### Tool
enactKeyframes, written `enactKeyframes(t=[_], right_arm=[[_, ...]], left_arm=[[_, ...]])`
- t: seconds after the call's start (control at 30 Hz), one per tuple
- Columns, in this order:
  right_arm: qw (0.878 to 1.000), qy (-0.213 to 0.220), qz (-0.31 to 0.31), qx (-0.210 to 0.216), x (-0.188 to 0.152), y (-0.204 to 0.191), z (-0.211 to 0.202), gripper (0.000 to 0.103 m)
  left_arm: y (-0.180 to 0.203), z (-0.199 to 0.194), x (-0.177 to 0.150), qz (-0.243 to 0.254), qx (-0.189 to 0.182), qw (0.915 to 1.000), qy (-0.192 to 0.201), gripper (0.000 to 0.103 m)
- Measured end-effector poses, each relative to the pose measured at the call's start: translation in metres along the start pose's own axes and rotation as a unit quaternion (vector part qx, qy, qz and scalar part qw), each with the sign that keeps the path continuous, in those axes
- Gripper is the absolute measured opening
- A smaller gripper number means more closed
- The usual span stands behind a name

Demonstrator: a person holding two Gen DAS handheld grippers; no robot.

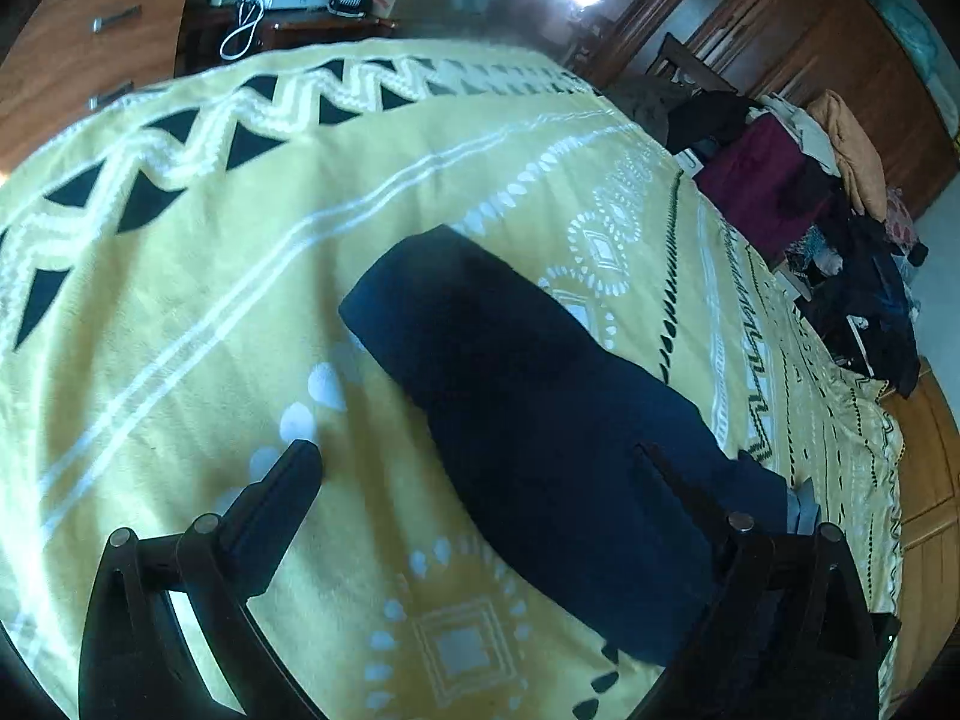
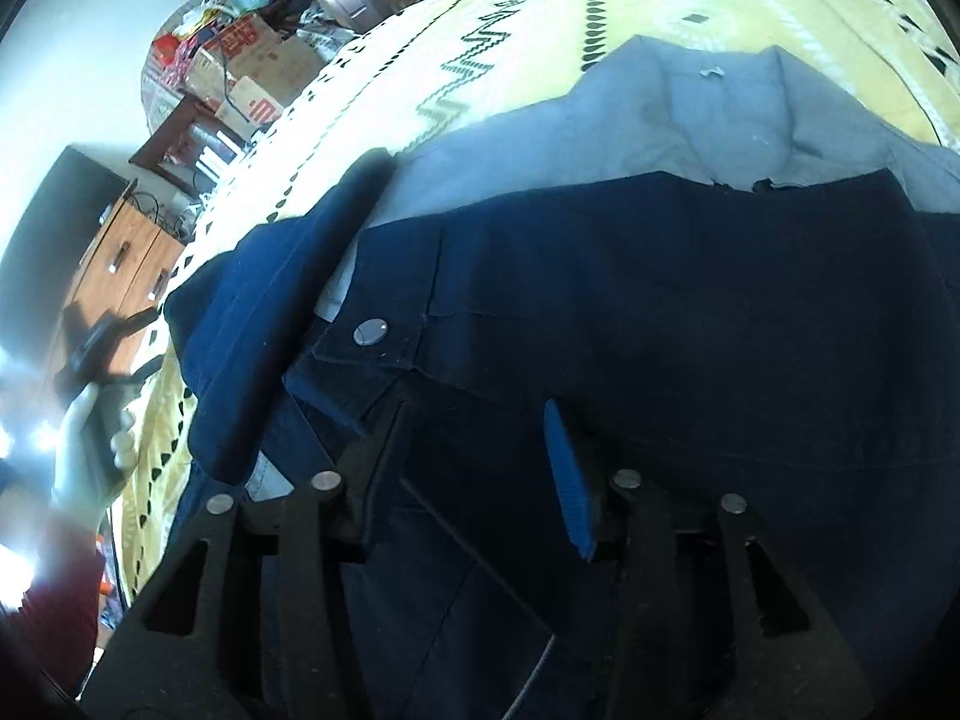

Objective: Fold small clothes

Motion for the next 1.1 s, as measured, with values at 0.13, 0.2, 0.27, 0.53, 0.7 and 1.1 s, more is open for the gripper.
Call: enactKeyframes(t=[0.13,0.2,0.27,0.53,0.7,1.1], right_arm=[[1.000,0.011,-0.016,-0.004,-0.003,-0.002,-0.001,0.053],[1.000,0.015,-0.009,-0.003,-0.003,0.000,-0.003,0.052],[1.000,0.015,0.006,-0.002,-0.003,0.002,-0.006,0.047],[0.997,0.046,0.048,0.048,0.005,0.000,-0.047,0.033],[0.987,0.076,0.111,0.084,0.017,0.026,-0.081,0.033],[0.937,0.064,0.313,0.145,-0.026,0.137,-0.088,0.048]], left_arm=[[-0.001,0.027,0.001,0.012,0.025,0.9996,0.005,0.098],[0.007,0.032,0.006,0.028,0.025,0.9992,0.015,0.062],[0.007,0.034,0.012,0.017,0.002,0.9997,0.018,0.045],[0.058,0.005,0.017,0.066,-0.057,0.9941,0.065,0.017],[0.201,-0.066,-0.023,0.163,-0.202,0.9615,0.089,0.016],[0.382,-0.018,-0.277,0.283,-0.332,0.8834,-0.171,0.042]])
Point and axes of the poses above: each gripper's, at about its wrist camera, not at the fingertips, and z roughly the way its jaws point, y to its right, x to its top, the point moved 5 cm from there along z, roughly the way its jaws point, and after that the axes turned 9 degrees about y, right-handed, at the moved point
